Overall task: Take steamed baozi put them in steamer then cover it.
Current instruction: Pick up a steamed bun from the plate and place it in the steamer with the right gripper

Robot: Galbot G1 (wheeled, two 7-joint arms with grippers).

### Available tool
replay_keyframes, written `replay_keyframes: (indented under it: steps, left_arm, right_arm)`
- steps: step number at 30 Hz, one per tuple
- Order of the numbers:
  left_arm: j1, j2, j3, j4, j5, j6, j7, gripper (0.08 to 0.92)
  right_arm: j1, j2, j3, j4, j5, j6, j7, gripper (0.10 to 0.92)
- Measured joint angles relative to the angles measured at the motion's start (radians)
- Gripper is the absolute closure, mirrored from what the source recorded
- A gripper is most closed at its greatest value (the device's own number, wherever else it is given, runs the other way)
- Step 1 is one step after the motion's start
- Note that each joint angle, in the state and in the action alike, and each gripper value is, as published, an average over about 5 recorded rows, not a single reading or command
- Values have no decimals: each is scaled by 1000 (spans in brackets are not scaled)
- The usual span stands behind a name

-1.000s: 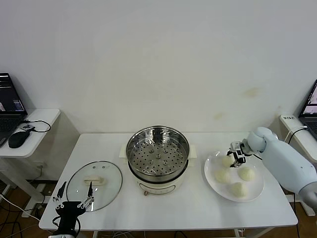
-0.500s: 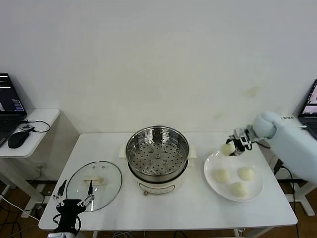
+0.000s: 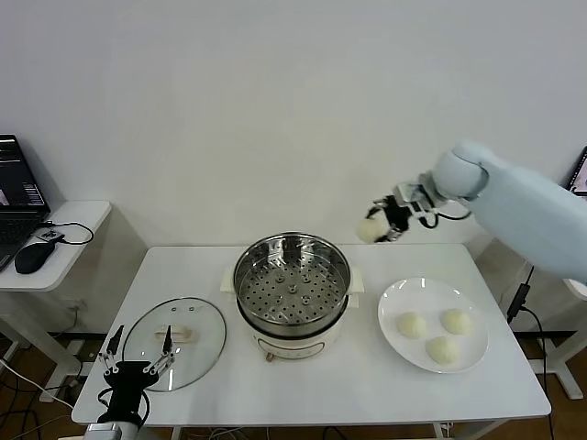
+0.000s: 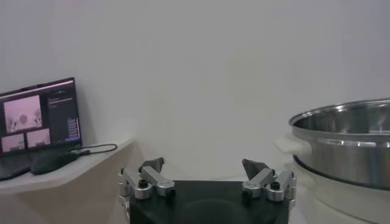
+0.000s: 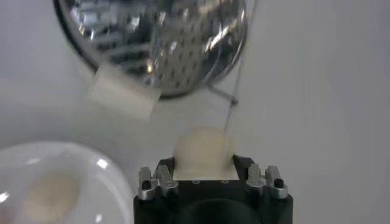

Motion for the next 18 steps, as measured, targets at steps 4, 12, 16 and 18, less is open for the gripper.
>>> replay_keyframes:
  steps: [4, 12, 16, 18]
  left_arm:
    - [-4, 0, -4, 0, -2, 1, 1, 177]
    - [-4, -3, -16, -8, -5, 2, 1, 177]
    - [-4, -3, -23, -9, -8, 2, 1, 177]
    - [-5, -3, -25, -10, -9, 2, 1, 177]
  right_arm:
    - [24, 64, -59, -6, 9, 40, 14, 406]
    - [30, 173, -159, -45, -39, 141, 54, 406]
    - [20, 218, -193, -72, -84, 196, 76, 406]
    - [15, 237, -205, -87, -108, 223, 86, 406]
